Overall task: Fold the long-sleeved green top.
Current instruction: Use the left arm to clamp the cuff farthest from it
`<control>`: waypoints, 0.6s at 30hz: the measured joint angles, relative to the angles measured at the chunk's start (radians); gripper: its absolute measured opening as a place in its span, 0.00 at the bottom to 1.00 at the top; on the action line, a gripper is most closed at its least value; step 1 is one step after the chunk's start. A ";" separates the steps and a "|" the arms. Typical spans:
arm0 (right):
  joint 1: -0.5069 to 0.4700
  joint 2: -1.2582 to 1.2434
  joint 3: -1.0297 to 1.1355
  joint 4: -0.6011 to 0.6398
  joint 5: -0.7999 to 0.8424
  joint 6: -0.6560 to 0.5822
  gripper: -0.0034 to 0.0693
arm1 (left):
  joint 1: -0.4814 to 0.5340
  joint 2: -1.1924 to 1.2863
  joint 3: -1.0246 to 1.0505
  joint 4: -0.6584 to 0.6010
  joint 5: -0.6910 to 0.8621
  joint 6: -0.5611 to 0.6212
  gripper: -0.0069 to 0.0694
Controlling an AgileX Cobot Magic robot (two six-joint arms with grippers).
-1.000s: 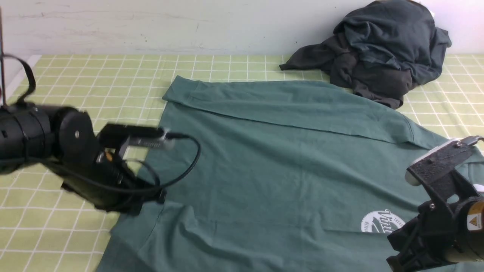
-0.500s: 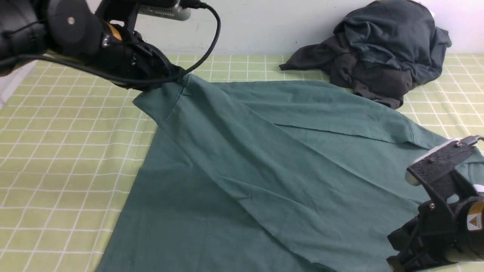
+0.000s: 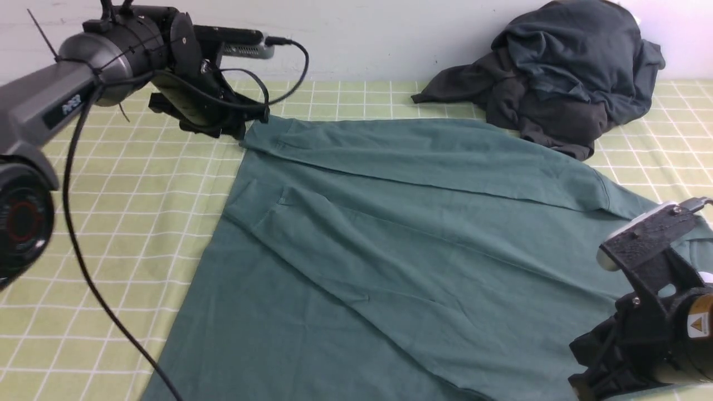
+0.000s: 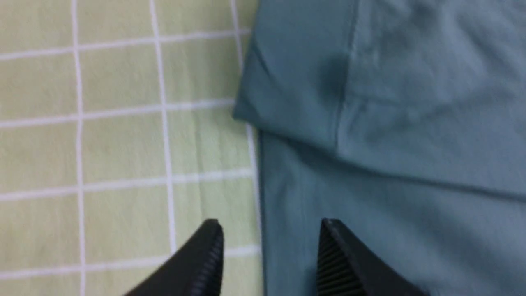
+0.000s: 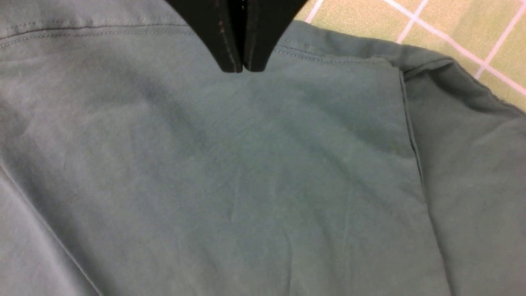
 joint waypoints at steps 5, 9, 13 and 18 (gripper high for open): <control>0.000 0.007 0.000 0.000 -0.012 0.000 0.04 | 0.011 0.144 -0.179 0.006 -0.003 -0.055 0.56; 0.000 0.018 0.000 0.000 -0.024 0.000 0.04 | 0.011 0.231 -0.242 0.006 -0.054 -0.055 0.56; 0.000 0.046 0.000 0.002 -0.027 0.000 0.04 | 0.011 0.274 -0.245 0.007 -0.137 -0.050 0.53; 0.000 0.079 0.000 0.008 -0.030 0.000 0.04 | 0.011 0.294 -0.245 0.007 -0.196 -0.013 0.32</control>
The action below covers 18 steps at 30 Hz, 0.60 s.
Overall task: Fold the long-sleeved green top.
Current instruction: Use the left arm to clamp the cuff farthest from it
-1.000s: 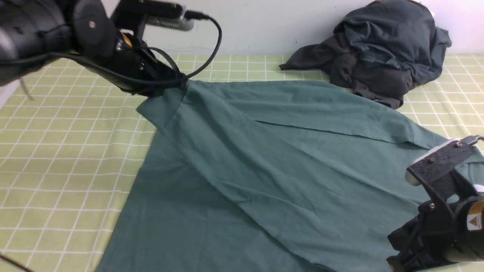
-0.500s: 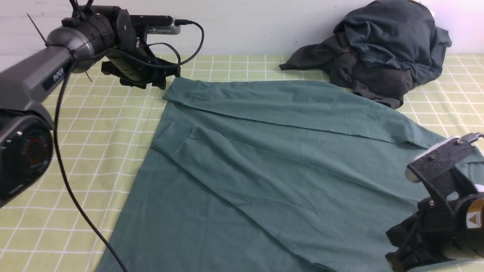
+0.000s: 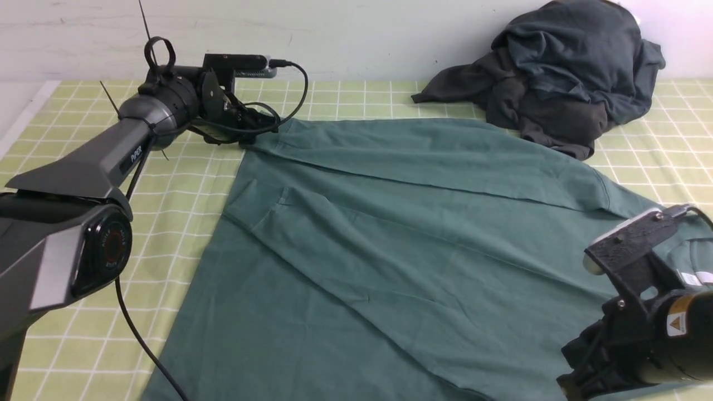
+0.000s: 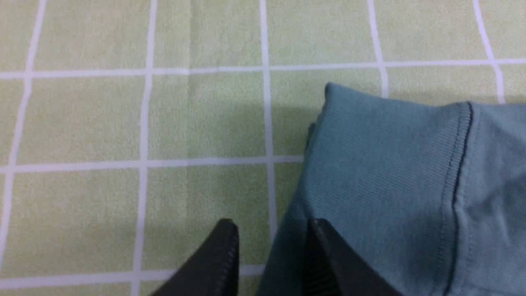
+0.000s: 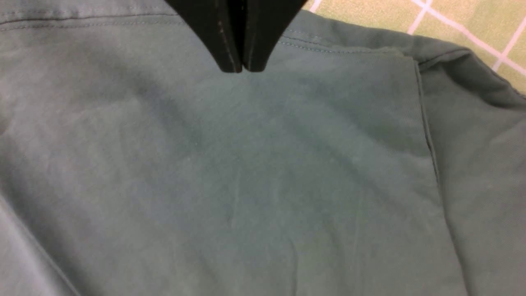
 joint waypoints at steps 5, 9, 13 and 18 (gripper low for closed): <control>0.000 0.008 0.000 0.010 -0.001 0.000 0.04 | 0.000 0.000 -0.001 -0.013 0.024 0.001 0.12; 0.000 0.008 -0.001 0.014 -0.002 0.000 0.04 | 0.000 -0.017 -0.002 -0.041 0.085 0.002 0.09; 0.000 0.008 -0.001 0.014 -0.002 0.000 0.04 | 0.000 -0.074 -0.002 -0.050 0.168 0.004 0.09; 0.000 0.008 -0.001 0.014 -0.004 0.000 0.04 | 0.000 -0.159 -0.002 -0.054 0.279 0.061 0.09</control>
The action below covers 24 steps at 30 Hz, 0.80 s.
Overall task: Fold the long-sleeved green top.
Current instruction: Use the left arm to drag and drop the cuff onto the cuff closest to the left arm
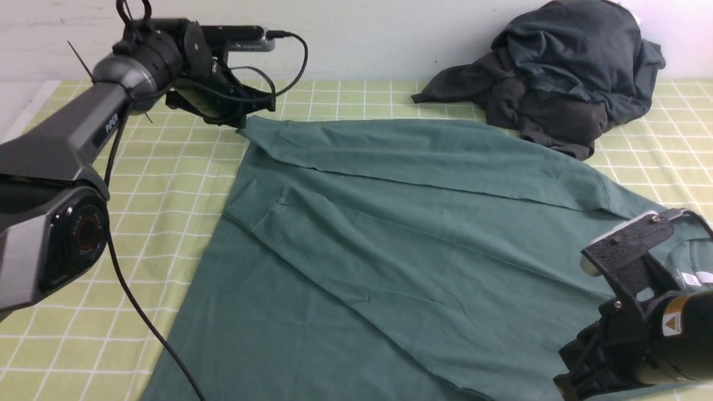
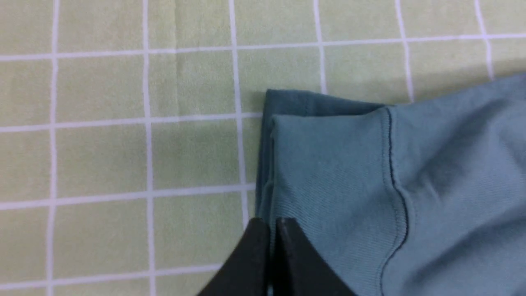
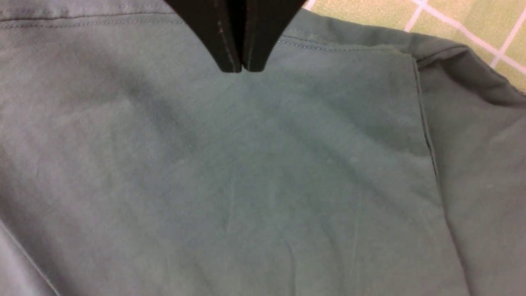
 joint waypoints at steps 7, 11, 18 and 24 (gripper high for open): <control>0.000 0.000 0.000 0.000 -0.001 -0.003 0.04 | -0.010 -0.163 -0.001 -0.016 0.309 0.132 0.09; 0.000 0.000 -0.001 0.000 0.002 -0.013 0.04 | -0.026 -0.286 0.070 -0.023 0.349 0.185 0.09; 0.000 -0.010 -0.007 -0.016 0.057 -0.016 0.04 | -0.031 -0.456 0.440 -0.016 0.352 0.192 0.09; 0.000 -0.035 -0.007 0.027 0.054 -0.016 0.04 | -0.031 -0.423 0.617 -0.022 0.085 0.196 0.12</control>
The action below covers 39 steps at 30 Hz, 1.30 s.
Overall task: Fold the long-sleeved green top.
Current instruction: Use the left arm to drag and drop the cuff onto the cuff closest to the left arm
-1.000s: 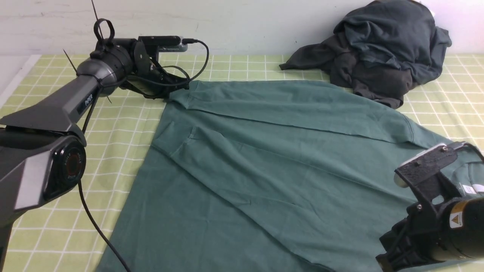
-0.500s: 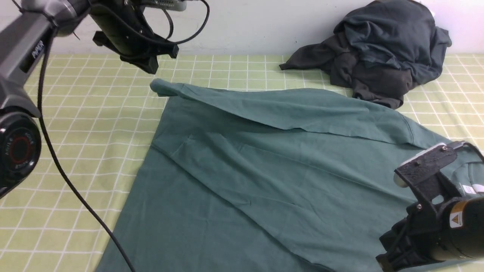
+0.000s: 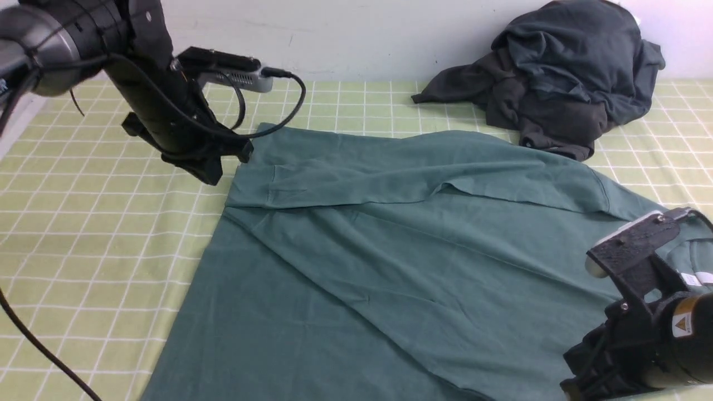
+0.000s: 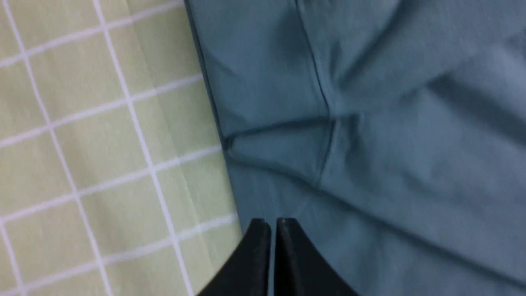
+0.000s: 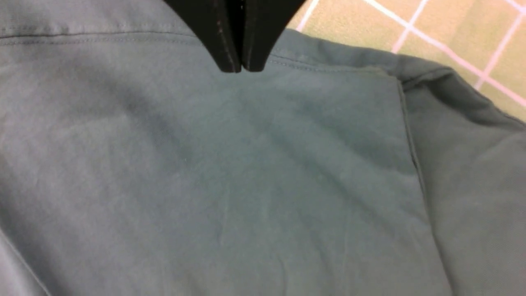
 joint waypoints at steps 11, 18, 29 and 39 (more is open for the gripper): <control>0.000 -0.001 0.000 0.055 -0.001 -0.003 0.04 | 0.000 0.187 0.009 -0.002 -0.347 -0.037 0.57; 0.000 -0.001 0.000 0.055 -0.001 -0.025 0.04 | -0.002 0.213 0.010 -0.009 -0.366 -0.070 0.27; 0.000 -0.001 0.000 0.055 -0.001 -0.032 0.04 | -0.012 0.041 0.011 -0.009 -0.241 -0.071 0.11; 0.000 -0.001 0.000 0.053 -0.002 -0.033 0.04 | -0.034 -0.169 0.010 0.012 0.206 -0.078 0.11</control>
